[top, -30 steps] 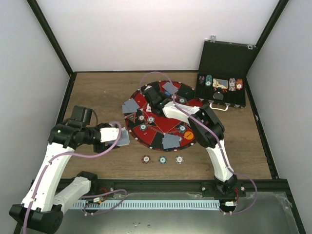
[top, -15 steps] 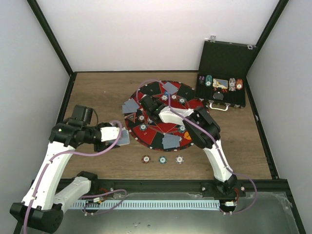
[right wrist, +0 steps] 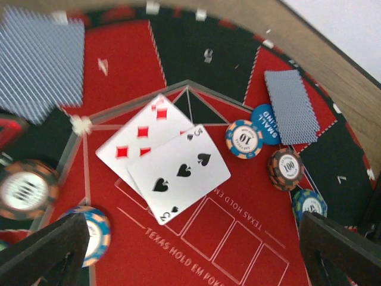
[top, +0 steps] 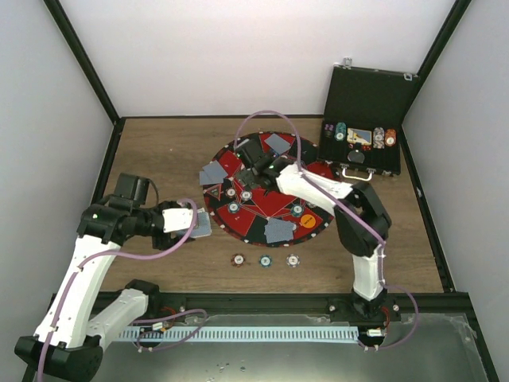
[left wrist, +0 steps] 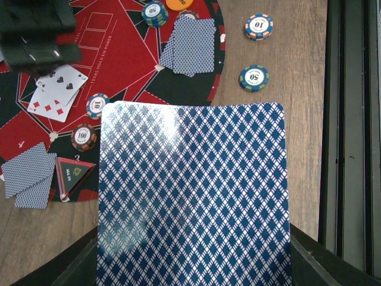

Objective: Distribute texas hold em gaming equipment

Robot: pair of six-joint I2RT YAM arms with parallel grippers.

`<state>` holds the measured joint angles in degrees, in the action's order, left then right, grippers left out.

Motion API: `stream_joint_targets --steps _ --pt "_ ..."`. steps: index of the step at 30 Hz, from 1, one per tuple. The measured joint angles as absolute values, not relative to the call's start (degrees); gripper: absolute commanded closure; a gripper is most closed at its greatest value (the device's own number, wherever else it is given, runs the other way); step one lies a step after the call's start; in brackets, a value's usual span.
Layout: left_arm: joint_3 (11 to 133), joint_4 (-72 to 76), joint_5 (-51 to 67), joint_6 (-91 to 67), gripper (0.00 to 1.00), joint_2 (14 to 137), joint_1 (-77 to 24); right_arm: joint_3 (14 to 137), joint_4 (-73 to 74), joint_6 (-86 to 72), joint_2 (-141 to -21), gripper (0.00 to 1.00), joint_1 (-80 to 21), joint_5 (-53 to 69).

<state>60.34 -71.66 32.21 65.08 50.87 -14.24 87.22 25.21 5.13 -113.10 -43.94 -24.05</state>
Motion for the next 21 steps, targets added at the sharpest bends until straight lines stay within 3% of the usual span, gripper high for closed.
stream_joint_targets --steps 5,10,15,21 --pt "60.45 -71.68 32.42 64.90 0.96 50.63 -14.24 87.20 28.05 -6.17 -102.69 0.00 -43.42 -19.03" --pt "60.66 -71.72 32.62 64.88 0.96 50.19 -14.24 86.04 26.81 -18.39 -92.51 0.00 -40.27 -3.18" --pt "60.66 -71.85 32.67 64.77 0.96 49.47 -14.24 69.12 16.73 -28.40 -82.52 0.00 -39.51 15.57" --pt "60.71 -72.03 32.84 64.73 0.96 49.15 -14.24 58.96 11.84 -39.79 -78.76 0.00 -44.97 24.99"
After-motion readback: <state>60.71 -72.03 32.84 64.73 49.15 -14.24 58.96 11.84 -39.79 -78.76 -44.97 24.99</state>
